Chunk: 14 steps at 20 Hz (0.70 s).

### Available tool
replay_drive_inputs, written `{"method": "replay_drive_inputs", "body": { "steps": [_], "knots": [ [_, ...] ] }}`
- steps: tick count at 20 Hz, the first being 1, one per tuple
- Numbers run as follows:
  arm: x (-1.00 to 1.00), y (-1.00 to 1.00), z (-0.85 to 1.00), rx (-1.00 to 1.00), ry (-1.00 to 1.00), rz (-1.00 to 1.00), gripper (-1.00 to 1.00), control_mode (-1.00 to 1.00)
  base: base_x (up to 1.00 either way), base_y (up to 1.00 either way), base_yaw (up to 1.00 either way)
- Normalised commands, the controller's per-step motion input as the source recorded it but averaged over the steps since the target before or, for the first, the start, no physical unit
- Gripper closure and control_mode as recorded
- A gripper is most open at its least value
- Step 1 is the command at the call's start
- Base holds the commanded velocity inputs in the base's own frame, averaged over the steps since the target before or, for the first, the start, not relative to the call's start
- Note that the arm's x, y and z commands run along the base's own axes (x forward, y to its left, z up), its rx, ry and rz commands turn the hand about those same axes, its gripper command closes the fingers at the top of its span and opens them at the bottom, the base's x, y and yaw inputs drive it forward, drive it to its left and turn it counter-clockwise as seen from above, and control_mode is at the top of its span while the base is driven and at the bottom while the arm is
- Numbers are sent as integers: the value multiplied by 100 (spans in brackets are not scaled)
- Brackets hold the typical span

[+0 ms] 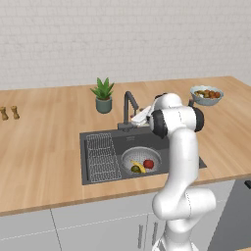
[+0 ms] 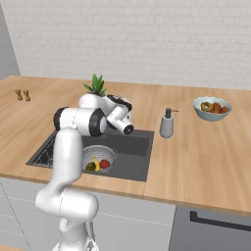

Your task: Put the colander in the sink, put the banana, kiwi, apple in the colander, and turn on the sink faucet and pour water over the colander.

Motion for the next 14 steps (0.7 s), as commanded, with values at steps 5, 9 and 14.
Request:
{"method": "replay_drive_inputs", "body": {
  "steps": [5,9,14],
  "knots": [
    [26,8,-5,0,0,0,-100,-100,0,0,0],
    [27,8,-1,0,0,-2,-100,-100,0,0,0],
    [19,1,-1,0,0,-5,100,-100,0,0,0]
  ]
}}
